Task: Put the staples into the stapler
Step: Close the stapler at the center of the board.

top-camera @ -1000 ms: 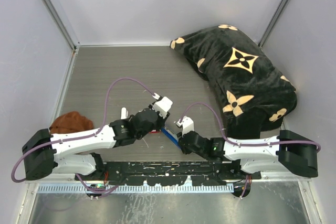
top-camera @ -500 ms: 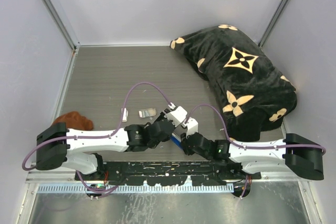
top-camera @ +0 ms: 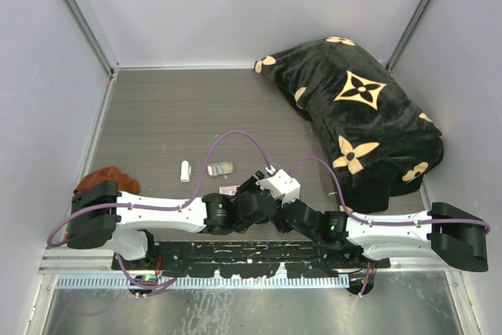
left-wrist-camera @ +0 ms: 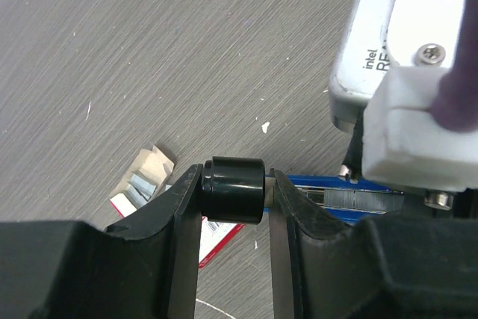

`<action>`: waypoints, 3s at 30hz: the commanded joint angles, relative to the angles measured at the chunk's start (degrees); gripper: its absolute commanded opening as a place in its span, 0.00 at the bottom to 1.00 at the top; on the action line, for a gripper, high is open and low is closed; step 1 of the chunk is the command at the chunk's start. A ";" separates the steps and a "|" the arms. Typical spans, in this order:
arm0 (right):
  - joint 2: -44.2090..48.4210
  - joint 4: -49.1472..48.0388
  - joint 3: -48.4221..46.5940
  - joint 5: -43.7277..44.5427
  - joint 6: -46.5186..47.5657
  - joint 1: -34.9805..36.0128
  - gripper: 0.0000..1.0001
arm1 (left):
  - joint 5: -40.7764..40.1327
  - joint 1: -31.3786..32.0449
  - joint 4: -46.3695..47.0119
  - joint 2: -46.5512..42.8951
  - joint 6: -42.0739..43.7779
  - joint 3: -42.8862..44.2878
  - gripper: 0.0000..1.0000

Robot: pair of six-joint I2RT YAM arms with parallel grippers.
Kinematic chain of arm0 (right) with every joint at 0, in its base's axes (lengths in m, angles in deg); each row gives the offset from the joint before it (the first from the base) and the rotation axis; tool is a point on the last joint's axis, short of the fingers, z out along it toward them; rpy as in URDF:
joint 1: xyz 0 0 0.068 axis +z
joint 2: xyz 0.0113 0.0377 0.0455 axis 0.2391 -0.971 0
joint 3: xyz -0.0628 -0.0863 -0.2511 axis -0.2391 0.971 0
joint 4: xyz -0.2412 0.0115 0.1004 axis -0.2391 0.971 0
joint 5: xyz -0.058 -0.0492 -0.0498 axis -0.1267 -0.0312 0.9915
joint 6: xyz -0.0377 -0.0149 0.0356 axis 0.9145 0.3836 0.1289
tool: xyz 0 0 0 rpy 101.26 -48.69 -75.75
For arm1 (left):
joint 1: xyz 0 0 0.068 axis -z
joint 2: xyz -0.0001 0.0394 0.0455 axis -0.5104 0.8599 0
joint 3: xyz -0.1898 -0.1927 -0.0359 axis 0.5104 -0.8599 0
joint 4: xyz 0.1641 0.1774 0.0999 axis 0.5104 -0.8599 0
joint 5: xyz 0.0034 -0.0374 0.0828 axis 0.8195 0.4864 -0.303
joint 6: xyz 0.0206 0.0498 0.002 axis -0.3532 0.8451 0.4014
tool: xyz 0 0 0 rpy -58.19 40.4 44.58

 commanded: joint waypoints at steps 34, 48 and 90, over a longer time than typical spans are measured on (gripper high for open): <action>10.49 0.12 3.44 0.40 -2.82 -0.98 0.60 | 29.16 -0.66 1.30 -20.72 1.87 -7.51 0.98; 14.45 19.78 -11.48 -1.19 -0.95 -5.64 0.87 | 55.25 -23.72 13.07 -13.34 14.63 -12.09 0.99; 15.45 24.29 -13.88 -35.87 -10.57 -44.03 0.90 | 50.15 -16.33 15.58 -2.36 17.68 -13.35 0.00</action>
